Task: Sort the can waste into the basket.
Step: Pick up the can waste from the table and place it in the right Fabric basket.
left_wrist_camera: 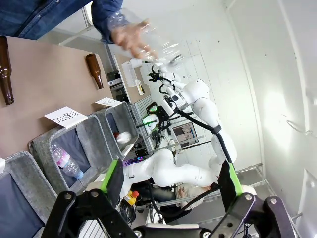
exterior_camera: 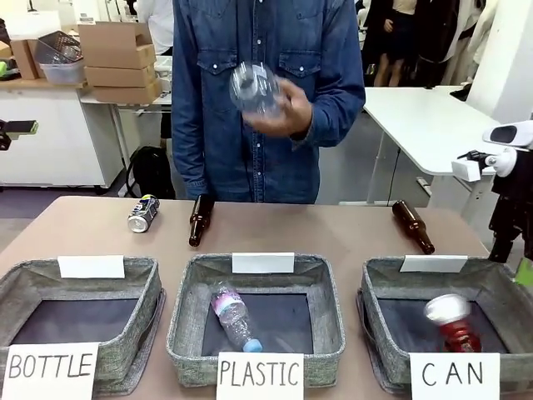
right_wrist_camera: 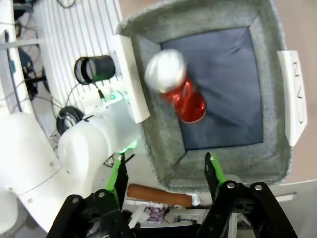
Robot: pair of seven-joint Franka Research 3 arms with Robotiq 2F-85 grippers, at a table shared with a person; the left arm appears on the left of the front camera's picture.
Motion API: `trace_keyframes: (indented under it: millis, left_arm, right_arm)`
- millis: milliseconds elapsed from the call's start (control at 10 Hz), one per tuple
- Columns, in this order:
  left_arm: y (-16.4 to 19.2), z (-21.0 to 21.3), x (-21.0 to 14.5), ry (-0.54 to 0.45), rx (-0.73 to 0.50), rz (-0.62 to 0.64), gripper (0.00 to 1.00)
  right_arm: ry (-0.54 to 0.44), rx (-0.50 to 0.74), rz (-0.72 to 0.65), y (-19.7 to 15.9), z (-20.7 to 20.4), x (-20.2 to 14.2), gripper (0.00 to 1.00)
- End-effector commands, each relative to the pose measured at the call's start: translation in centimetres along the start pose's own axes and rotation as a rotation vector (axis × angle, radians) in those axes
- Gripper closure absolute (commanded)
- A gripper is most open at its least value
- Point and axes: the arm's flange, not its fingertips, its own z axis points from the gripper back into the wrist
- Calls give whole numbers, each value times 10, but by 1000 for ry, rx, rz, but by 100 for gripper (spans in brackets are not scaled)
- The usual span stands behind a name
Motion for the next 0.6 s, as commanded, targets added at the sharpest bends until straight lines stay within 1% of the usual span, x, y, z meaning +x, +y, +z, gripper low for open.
trace_keyframes:
  millis: [0, 300, 400, 500]
  left_arm:
    - [-2, -1, 2, -7, -24, -17, 0]
    - [-2, -1, 2, -7, -24, -17, 0]
    - [-2, -1, 2, -7, -24, -17, 0]
    - [-2, -1, 2, -7, -24, -17, 0]
  right_arm:
    - [-20, -14, 20, -6, 2, -2, 0]
    - [-44, -4, 16, -6, 2, -3, 0]
    - [-63, 9, -2, -7, 3, -3, 0]
    - [-105, 32, -22, -7, 4, -3, 0]
